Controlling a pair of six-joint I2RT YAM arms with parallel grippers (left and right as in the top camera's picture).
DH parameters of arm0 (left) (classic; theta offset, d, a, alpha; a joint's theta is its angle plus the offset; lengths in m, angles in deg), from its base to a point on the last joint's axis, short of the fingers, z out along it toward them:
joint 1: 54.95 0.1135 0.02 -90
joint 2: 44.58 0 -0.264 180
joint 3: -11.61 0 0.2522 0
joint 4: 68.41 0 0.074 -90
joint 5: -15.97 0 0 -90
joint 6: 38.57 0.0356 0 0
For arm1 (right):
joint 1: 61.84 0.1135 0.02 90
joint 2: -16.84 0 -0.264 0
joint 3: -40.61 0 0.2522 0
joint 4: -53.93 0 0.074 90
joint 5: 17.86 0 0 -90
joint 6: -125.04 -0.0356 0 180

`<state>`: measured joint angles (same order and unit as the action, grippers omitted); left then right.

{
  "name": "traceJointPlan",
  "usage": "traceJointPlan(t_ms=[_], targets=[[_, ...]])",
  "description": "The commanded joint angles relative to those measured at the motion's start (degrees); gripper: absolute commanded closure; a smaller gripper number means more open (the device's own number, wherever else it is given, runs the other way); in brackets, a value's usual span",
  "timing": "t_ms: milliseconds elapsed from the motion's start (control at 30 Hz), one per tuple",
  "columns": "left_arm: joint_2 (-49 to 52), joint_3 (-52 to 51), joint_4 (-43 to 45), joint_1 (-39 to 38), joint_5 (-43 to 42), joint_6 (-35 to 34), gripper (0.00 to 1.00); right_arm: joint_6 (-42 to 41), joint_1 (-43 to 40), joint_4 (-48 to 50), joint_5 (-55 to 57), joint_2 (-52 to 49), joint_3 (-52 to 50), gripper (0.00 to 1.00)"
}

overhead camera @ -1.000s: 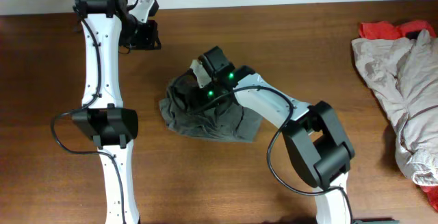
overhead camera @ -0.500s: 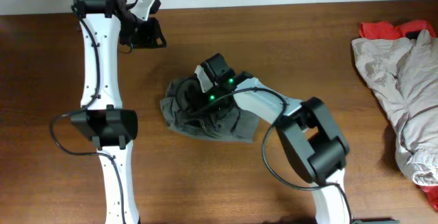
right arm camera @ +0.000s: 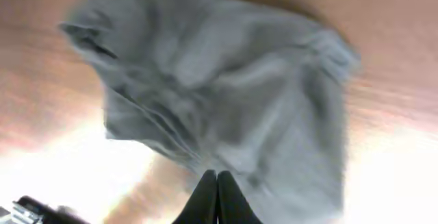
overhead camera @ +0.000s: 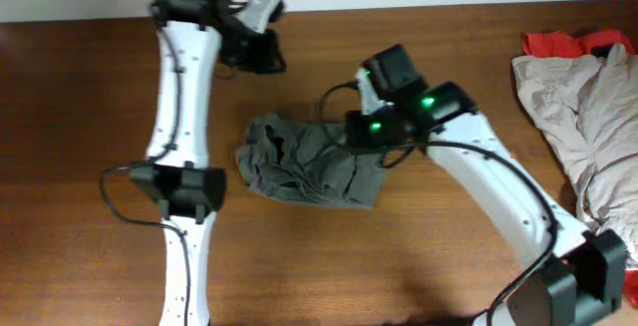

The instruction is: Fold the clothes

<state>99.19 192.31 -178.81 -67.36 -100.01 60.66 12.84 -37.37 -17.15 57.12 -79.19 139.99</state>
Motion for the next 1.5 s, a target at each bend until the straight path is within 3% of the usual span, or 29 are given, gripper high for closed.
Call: traceJointPlan(t_ms=[0, 133, 300, 667, 967, 1233, 1467], targets=[[-2.19, -1.18, -0.07, -3.15, 8.09, 0.74, 0.87, -2.29, -1.44, -3.02, 0.79, -1.05, -1.09, 0.96], [-2.19, -7.91, -0.07, -4.63, 13.49, 0.72, 0.94, -2.34, -1.73, -3.34, -1.25, -1.09, -2.95, 0.96], [-2.19, -19.23, -0.09, -4.70, 13.81, 0.76, 0.99, -2.84, -1.73, -3.30, -2.89, -1.09, -3.69, 0.96], [-2.21, -38.12, -0.11, -5.18, 16.65, 0.42, 0.99, -4.50, -1.57, 5.11, -5.35, -1.51, -6.67, 0.96], [-2.25, -39.60, -0.11, -5.18, 17.29, 0.07, 0.99, -4.48, -1.73, 16.44, -3.80, -9.68, -14.67, 0.96], [-2.25, -39.60, -0.11, -4.79, 19.98, -0.09, 0.99, -10.08, -6.21, 7.41, -1.95, -19.02, -14.82, 0.96], [-2.45, -39.60, -0.11, -3.28, 22.14, -1.75, 0.99, -7.08, -13.46, 5.86, -0.15, -18.82, -14.91, 0.96]])
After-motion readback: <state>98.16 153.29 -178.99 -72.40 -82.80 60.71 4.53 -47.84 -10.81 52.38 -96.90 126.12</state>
